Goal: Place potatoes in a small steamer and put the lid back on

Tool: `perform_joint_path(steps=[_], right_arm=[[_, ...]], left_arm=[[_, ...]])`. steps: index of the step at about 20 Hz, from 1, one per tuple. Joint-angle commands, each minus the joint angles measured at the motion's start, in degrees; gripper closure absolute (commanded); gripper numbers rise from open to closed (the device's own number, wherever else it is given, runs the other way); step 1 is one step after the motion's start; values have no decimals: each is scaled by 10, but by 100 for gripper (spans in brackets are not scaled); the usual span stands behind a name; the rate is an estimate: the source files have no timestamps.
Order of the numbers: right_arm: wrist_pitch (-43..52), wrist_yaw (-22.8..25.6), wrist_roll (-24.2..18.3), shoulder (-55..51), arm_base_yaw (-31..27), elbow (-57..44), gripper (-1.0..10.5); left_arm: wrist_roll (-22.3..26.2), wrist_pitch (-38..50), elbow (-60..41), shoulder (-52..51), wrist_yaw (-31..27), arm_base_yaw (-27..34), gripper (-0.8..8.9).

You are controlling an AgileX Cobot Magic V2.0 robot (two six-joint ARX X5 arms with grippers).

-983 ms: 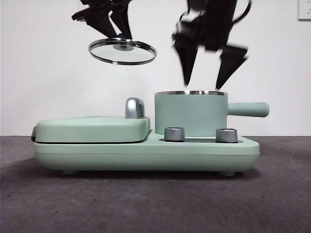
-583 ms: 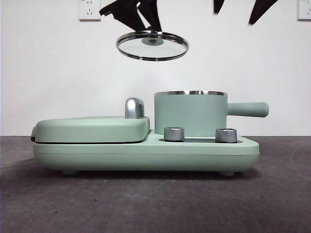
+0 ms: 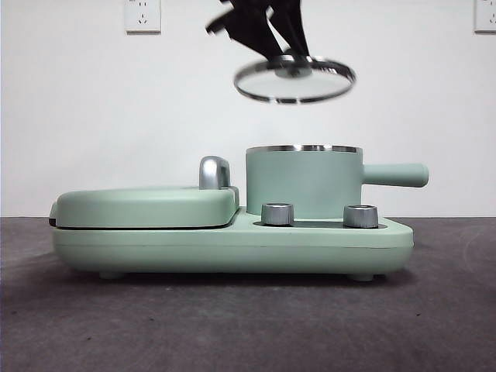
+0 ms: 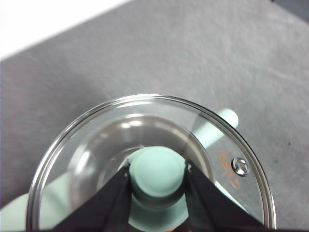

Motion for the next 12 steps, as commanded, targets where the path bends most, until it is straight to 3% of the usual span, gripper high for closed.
perform_joint_path(steps=[1,6,12], right_arm=[[4,0,48,-59,6,-33,514],[-28,5,87,-152,6,-51,514],[-28,4,109,-178,6,-51,514]], left_arm=[[10,26,17,25,1,-8,799],[12,45,17,47,0,-8,799],[75,50,17,65,0,-7,799]])
